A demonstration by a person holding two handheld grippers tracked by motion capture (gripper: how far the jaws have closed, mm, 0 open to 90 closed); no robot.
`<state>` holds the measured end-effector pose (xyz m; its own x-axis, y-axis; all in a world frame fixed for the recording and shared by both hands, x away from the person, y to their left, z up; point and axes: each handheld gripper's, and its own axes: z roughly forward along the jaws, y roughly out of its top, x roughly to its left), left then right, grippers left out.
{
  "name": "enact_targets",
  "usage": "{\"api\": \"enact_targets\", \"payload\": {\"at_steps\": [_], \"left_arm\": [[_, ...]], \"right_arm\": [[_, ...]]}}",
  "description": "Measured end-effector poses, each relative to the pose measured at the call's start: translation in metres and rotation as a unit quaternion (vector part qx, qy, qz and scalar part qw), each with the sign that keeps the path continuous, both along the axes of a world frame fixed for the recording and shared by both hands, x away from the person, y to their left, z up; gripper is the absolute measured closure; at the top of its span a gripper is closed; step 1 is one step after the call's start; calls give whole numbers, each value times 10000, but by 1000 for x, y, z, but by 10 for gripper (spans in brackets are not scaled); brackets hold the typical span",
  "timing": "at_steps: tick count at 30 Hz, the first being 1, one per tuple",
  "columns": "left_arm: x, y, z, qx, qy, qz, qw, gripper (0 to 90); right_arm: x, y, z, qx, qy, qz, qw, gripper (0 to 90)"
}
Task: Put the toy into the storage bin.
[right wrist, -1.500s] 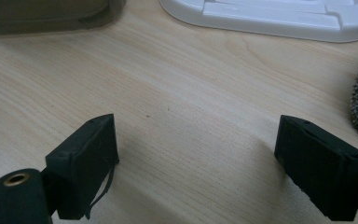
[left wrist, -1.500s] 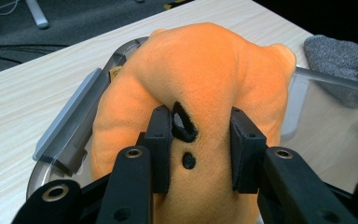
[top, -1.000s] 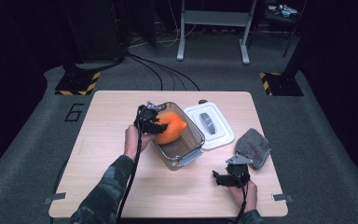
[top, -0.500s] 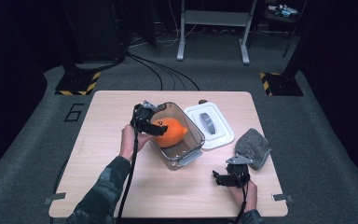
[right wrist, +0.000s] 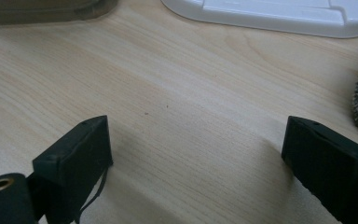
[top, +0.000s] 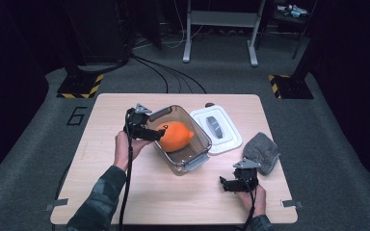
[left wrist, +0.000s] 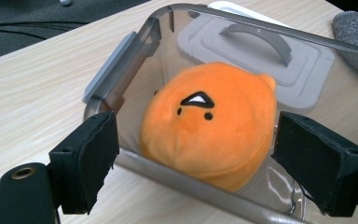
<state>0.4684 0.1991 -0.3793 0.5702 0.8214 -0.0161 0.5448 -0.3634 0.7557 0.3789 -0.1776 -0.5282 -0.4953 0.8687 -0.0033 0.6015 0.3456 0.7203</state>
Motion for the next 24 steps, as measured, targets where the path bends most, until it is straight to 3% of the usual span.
{"api": "enact_targets", "payload": {"at_steps": [4, 10, 18, 24], "left_arm": [[-7, 10, 2, 74, -43, 30, 10000, 139], [-19, 26, 1, 82, -146, 156, 9997, 120], [-36, 48, -14, 87, -99, 331, 9994, 118], [-49, 63, -29, 98, -56, 466, 9988, 116]], "right_arm": [[1, -1, 1, -50, 12, 44, 10000, 71], [0, -1, 5, 123, 140, 52, 9998, 50], [2, 9, 31, 153, 91, 159, 9997, 51], [13, 9, 50, 43, 39, 165, 9998, 52]]}}
